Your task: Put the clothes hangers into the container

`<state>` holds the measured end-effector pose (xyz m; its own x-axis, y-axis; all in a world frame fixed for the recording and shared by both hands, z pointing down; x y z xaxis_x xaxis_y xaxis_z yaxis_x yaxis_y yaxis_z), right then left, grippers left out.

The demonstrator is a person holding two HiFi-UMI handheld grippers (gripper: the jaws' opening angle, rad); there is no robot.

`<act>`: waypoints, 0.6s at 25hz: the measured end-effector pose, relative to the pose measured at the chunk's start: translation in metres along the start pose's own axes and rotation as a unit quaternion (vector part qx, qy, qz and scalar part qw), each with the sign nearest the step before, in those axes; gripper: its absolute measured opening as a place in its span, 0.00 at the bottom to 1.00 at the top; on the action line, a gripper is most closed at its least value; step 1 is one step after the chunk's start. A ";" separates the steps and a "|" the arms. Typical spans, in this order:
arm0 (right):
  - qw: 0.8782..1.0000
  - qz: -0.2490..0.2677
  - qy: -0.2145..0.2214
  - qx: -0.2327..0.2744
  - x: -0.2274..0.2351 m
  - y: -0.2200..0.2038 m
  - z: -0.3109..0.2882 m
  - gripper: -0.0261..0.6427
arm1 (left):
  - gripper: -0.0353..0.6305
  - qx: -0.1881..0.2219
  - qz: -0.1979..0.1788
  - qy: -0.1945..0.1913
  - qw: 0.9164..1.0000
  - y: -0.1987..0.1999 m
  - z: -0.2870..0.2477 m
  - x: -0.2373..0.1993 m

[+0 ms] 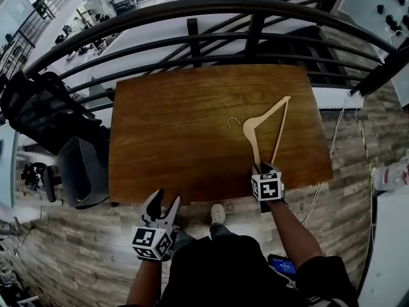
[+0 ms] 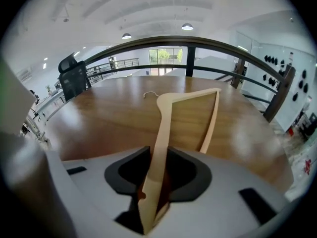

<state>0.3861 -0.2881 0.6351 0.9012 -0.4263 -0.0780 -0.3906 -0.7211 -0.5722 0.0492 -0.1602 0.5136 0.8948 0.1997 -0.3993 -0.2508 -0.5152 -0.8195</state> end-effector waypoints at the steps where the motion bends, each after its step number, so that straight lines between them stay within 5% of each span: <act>1: 1.000 -0.001 0.003 0.000 -0.003 0.000 0.000 0.19 | 0.40 -0.002 0.001 -0.002 1.000 -0.001 -0.001 -0.001; 15: 0.997 0.039 0.067 0.003 -0.077 -0.044 0.043 0.17 | 0.40 -0.063 0.016 -0.095 0.993 -0.026 -0.035 0.010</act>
<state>0.3418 -0.1998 0.6316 0.8347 -0.5505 -0.0138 -0.4579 -0.6799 -0.5728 0.0779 -0.1739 0.5448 0.7981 0.3292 -0.5047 -0.2193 -0.6215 -0.7521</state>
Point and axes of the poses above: the fingertips, and each gripper's own axes: z backward along the fingers, x to its right, y out of its top, the point moved 7 cm from there along z, backward along the fingers, and after that the axes turned 8 degrees about z, right-handed, at the moved point
